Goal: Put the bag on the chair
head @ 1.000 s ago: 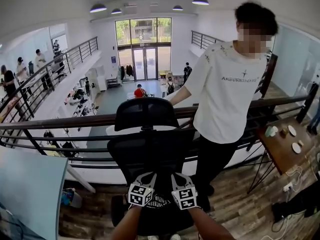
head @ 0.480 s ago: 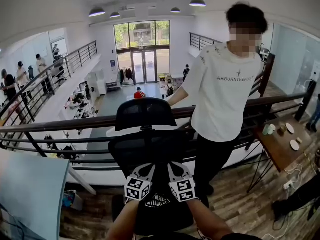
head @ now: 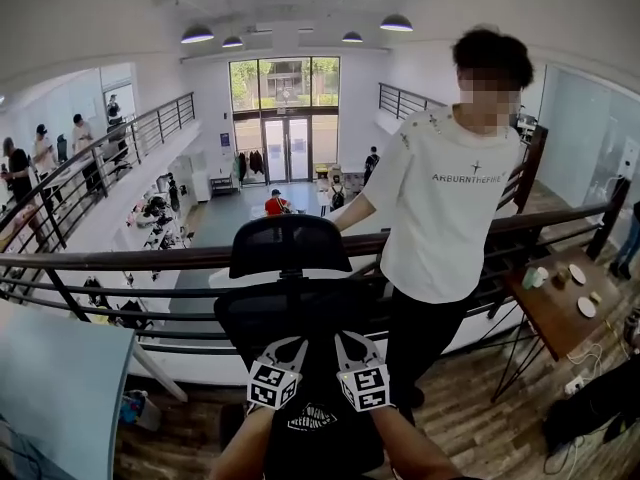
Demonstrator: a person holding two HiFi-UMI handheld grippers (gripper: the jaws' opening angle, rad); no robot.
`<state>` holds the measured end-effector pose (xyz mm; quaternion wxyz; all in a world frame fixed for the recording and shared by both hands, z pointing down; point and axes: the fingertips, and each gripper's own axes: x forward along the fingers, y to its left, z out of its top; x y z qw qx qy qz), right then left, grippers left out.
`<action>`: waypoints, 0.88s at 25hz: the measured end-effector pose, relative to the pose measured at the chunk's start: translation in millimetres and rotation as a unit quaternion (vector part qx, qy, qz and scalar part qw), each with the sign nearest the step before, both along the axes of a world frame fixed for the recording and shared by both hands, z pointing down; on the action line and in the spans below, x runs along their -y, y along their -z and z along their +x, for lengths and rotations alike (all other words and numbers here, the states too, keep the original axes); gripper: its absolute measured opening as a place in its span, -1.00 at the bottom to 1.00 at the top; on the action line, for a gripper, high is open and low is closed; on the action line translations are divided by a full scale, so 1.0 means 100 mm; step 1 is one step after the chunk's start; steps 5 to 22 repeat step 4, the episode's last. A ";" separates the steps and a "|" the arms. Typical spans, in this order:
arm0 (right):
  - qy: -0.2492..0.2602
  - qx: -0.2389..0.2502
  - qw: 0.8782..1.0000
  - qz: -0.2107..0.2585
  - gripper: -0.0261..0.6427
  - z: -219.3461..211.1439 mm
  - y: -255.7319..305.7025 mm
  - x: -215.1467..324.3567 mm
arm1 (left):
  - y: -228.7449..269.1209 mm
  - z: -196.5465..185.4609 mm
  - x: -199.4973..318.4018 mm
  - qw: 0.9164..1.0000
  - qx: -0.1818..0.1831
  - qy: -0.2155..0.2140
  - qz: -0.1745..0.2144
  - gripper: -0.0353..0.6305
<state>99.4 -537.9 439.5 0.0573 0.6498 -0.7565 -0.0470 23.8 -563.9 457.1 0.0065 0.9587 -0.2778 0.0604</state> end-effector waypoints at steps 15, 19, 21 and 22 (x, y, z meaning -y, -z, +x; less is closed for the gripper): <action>0.009 -0.004 1.000 -0.010 -0.87 0.06 -0.09 -0.06 | -0.11 0.10 -0.03 1.000 -0.001 0.004 -0.013 -0.86; 0.009 -0.004 1.000 -0.010 -0.87 0.06 -0.09 -0.06 | -0.11 0.10 -0.03 1.000 -0.001 0.004 -0.013 -0.86; 0.009 -0.004 1.000 -0.010 -0.87 0.06 -0.09 -0.06 | -0.11 0.10 -0.03 1.000 -0.001 0.004 -0.013 -0.86; 0.009 -0.004 1.000 -0.010 -0.87 0.06 -0.09 -0.06 | -0.11 0.10 -0.03 1.000 -0.001 0.004 -0.013 -0.86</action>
